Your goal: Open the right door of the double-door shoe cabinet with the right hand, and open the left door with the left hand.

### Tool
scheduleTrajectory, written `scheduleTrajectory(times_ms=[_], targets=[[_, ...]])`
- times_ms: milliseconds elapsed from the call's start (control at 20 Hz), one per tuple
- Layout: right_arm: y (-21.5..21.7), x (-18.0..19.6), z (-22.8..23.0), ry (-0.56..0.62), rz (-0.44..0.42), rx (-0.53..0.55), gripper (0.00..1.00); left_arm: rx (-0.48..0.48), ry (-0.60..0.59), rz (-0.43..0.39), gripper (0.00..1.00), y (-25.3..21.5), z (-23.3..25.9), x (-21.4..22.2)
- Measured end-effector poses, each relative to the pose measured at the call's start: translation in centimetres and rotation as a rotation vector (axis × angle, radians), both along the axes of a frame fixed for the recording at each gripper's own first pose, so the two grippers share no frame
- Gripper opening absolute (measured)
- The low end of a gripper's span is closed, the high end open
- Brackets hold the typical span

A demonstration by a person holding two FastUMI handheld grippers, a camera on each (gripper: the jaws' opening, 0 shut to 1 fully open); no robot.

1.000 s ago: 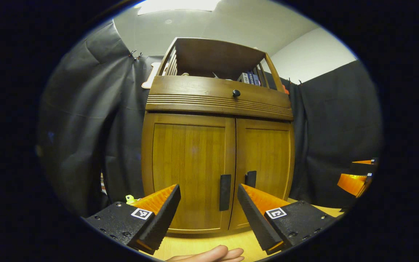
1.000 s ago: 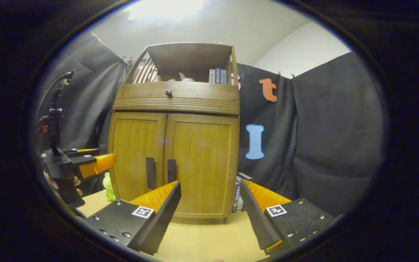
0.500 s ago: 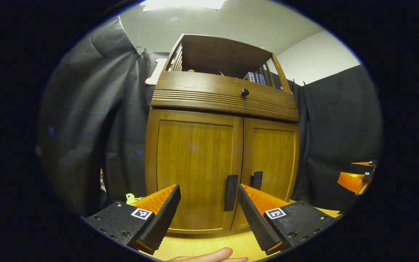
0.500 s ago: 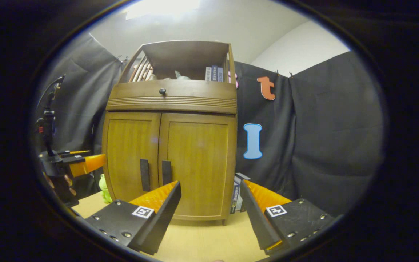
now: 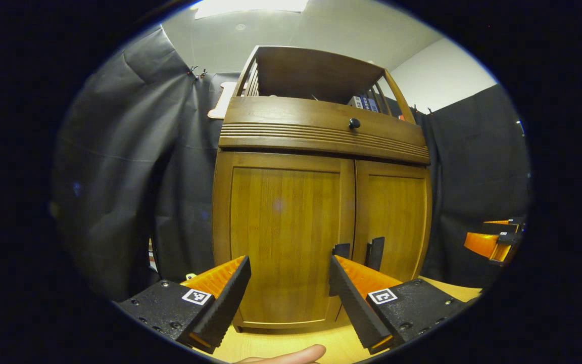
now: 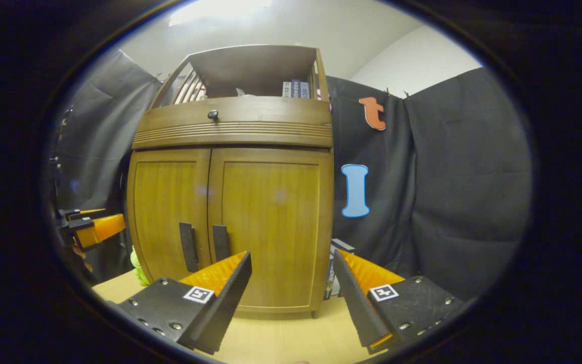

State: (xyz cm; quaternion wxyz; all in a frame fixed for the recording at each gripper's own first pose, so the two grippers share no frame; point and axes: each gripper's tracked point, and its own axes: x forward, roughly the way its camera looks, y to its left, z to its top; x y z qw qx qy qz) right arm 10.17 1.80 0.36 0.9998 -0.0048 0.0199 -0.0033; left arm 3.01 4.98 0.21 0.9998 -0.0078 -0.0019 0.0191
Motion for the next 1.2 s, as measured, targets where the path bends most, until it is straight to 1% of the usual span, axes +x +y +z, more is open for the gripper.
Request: scheduleTrajectory(times_ms=[150,250,400,450,500,550,700,900,950,1000,1050,1100,1150,1200], targets=[[1.0,2.9,-0.7,0.011,0.023,-0.038,0.96,-0.01,0.014,0.021,0.95,1.5,-0.3,0.8],[2.4,4.8,-1.3,0.017,0.052,-0.042,0.96,-0.019,0.024,0.038,0.95,2.2,-0.8,1.3],[4.2,7.6,-2.6,0.021,0.071,-0.039,0.96,-0.042,0.045,0.027,0.95,2.1,-1.2,1.9],[4.9,8.5,-3.2,0.024,0.08,-0.032,0.96,-0.031,0.045,0.02,0.97,2.0,-1.2,2.0],[5.5,9.3,-3.8,0.031,0.085,-0.019,0.96,-0.02,0.044,0.018,0.95,2.0,-1.1,2.0],[6.1,10.0,-4.5,0.041,0.095,-0.006,0.96,-0.013,0.041,0.018,0.95,2.1,-1.1,1.9],[8.7,11.9,-5.2,0.04,0.159,0.062,0.96,-0.019,0.032,0.01,0.95,1.9,-0.7,1.9],[10.1,13.4,-6.4,0.048,0.16,0.057,0.96,-0.017,0.027,0.017,0.95,2.0,-0.7,2.0],[10.5,13.6,-7.0,0.066,0.171,0.076,0.96,-0.013,0.033,0.015,0.94,1.9,-0.9,2.2],[11.3,13.6,-6.9,0.059,0.204,0.141,0.96,-0.008,0.04,0.008,0.97,1.8,-1.0,2.3],[11.9,14.0,-6.8,0.058,0.224,0.198,0.97,-0.008,0.048,0.004,0.97,1.8,-1.3,2.4],[12.1,14.0,-6.7,0.057,0.229,0.235,0.96,-0.01,0.054,0.006,0.95,1.9,-1.5,2.6],[11.7,14.0,-6.9,0.059,0.231,0.246,0.94,-0.009,0.059,0.014,0.97,2.1,-1.6,2.8],[11.6,13.9,-6.7,0.053,0.23,0.24,0.94,-0.005,0.064,0.024,0.95,2.4,-1.7,3.0]])
